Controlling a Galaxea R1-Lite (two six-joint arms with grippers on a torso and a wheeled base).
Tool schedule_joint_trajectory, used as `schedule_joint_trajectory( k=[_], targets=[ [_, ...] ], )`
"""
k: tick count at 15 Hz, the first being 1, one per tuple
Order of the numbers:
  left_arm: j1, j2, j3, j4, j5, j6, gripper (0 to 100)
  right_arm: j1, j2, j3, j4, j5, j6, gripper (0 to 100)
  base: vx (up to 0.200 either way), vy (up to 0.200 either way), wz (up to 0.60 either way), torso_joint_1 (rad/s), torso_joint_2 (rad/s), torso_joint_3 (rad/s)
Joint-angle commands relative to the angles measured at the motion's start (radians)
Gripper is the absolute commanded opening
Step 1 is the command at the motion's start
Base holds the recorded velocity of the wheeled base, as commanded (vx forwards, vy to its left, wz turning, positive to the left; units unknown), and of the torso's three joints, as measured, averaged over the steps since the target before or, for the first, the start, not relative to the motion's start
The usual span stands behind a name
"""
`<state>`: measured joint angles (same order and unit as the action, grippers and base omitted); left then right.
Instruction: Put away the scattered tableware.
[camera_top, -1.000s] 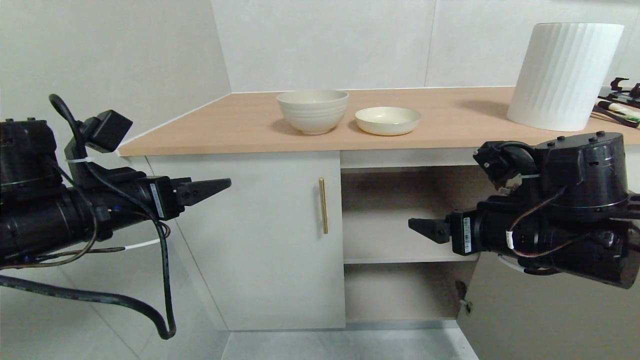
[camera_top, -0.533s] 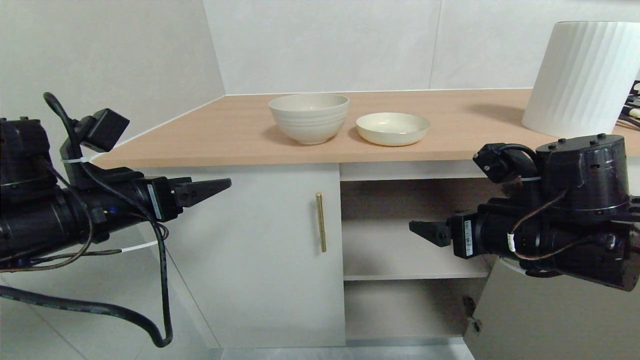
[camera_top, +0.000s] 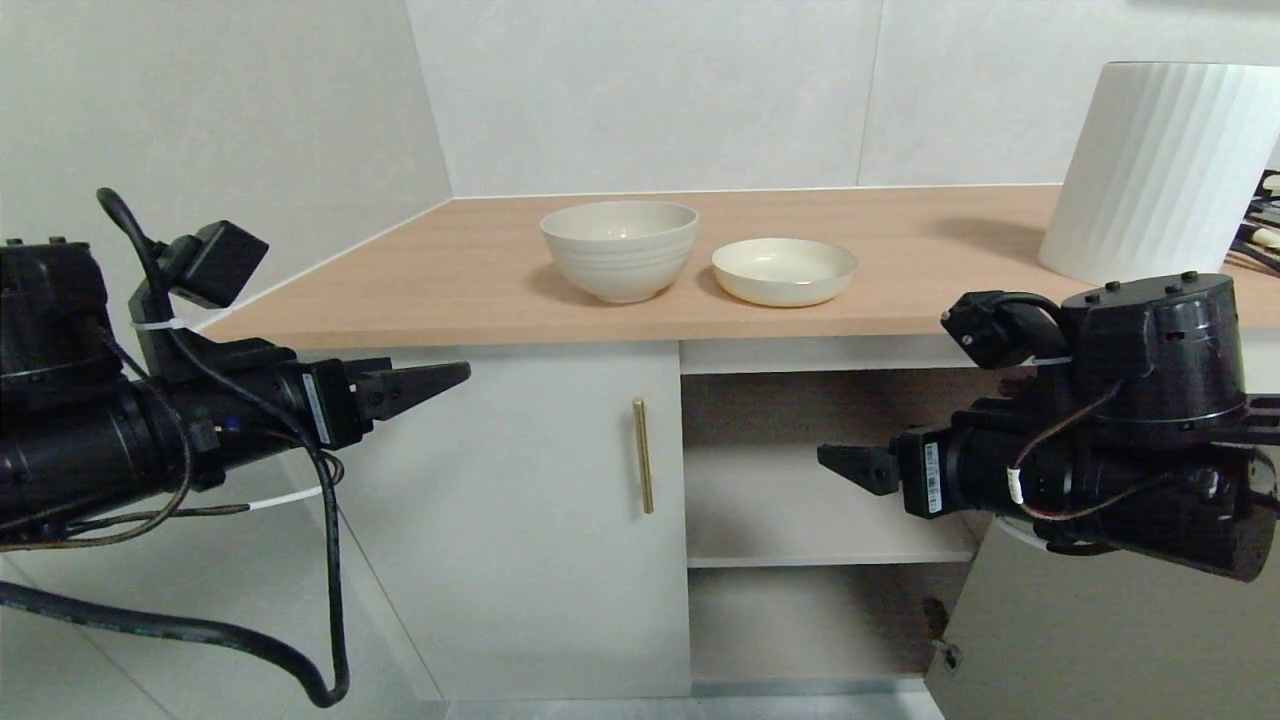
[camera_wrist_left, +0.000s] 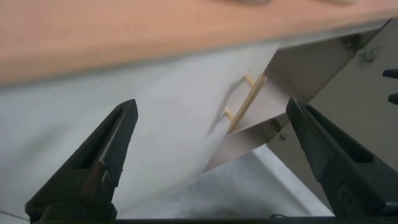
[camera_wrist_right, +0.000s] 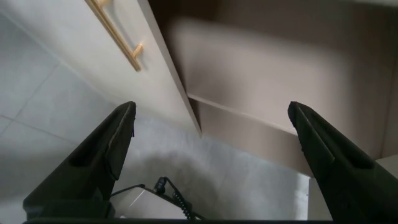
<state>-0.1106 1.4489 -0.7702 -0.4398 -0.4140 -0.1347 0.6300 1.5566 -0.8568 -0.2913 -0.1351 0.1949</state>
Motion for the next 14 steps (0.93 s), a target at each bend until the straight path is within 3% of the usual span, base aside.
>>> schedule_joint_trajectory(
  k=[1, 14],
  targets=[
    [0.000, 0.004, 0.002, 0.001, 0.000, 0.000, 100, 0.000, 0.005, 0.001, 0.001, 0.000, 0.000, 100, 0.000, 0.000, 0.00, 0.027, -0.11, -0.266],
    [-0.011, 0.019, 0.006, 0.000, 0.001, 0.000, 100, -0.001, 0.003, 0.001, 0.001, -0.001, 0.000, 100, 0.000, 0.000, 0.00, 0.180, -0.48, -0.287]
  ],
)
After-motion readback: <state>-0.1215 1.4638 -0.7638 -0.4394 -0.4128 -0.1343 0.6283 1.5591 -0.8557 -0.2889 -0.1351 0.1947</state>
